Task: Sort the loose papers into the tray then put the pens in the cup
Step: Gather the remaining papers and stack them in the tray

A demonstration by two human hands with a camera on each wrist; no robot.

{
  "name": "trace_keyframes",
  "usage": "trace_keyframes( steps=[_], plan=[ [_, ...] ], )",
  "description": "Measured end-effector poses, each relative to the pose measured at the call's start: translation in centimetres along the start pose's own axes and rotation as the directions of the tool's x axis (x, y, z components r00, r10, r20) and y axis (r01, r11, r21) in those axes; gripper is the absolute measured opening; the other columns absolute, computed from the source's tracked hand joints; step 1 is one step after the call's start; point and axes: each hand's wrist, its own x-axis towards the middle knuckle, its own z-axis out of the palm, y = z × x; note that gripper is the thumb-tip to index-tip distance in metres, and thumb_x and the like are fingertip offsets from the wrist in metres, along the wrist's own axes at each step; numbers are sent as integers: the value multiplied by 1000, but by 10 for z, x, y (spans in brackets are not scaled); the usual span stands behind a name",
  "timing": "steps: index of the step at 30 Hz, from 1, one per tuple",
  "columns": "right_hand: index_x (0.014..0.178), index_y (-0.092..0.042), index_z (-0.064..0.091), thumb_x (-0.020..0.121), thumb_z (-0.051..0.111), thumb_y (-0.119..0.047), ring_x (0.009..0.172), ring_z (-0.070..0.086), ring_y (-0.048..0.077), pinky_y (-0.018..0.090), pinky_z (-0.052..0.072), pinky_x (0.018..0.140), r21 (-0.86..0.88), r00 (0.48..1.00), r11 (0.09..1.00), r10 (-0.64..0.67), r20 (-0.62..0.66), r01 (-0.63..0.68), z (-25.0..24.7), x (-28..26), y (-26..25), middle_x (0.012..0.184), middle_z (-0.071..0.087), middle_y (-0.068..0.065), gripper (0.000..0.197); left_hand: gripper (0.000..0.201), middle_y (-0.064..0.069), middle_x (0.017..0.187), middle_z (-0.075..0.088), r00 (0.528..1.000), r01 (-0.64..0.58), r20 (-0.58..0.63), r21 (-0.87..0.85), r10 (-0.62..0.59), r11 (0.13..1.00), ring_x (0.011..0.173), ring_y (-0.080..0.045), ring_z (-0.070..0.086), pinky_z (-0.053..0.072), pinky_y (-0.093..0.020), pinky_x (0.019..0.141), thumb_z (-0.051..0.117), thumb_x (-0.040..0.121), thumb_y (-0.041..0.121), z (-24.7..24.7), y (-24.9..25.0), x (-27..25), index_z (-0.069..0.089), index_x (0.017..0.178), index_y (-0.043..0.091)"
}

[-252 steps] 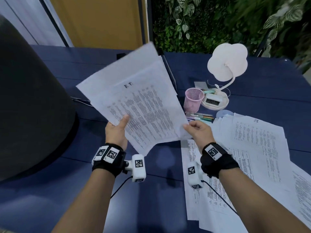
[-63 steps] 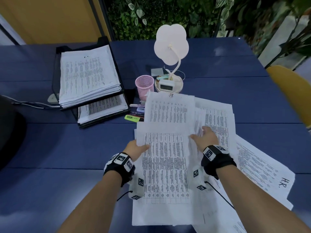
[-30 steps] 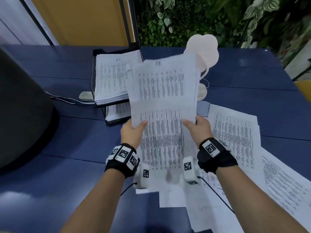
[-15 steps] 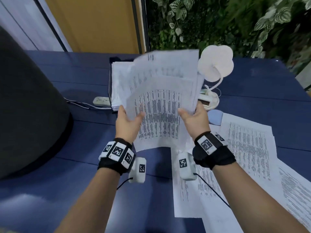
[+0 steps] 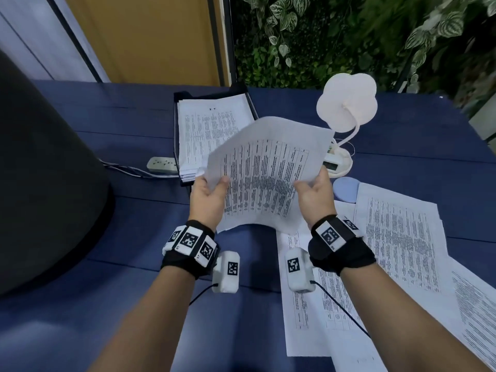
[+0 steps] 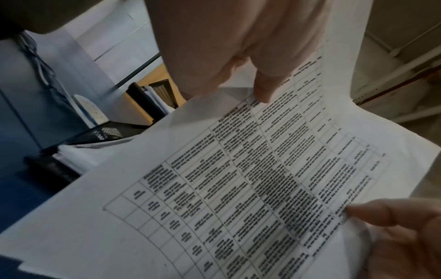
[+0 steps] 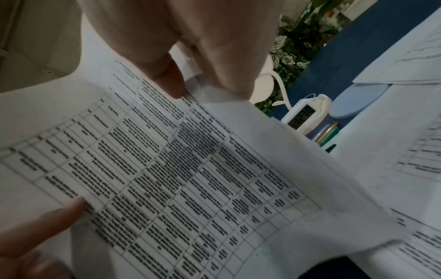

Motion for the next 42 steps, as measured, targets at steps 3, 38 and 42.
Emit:
trace_keyframes(
  steps=[3, 38, 42],
  plan=[
    [135, -7, 37, 85, 44, 13, 90, 61, 1, 6, 48, 73, -29, 1000, 1000, -7, 0, 7, 1, 3, 4, 114, 61, 2, 54, 31, -1, 106, 67, 1000, -6, -4, -11, 6, 1000, 99, -13, 65, 52, -30, 91, 59, 90, 2, -6, -4, 5, 48, 119, 5],
    [92, -19, 62, 88, 60, 0, 84, 61, 14, 31, 47, 87, -11, 993, 993, 119, 27, -118, -13, -10, 30, 90, 66, -2, 20, 93, -4, 160, 1, 954, -196, 47, 845, 297, 498, 147, -21, -4, -8, -46, 116, 72, 80, 30, -60, 3, 12, 13, 151, 25],
    [94, -18, 63, 87, 60, 1, 85, 61, 11, 26, 47, 85, -21, 993, 996, 83, 87, -81, -5, -11, 29, 89, 67, -5, 20, 54, -1, 136, 45, 932, -350, 333, 929, 141, 123, 140, -25, 27, 4, -55, 116, 64, 84, 41, -49, 43, 26, 46, 134, 30]
  ],
)
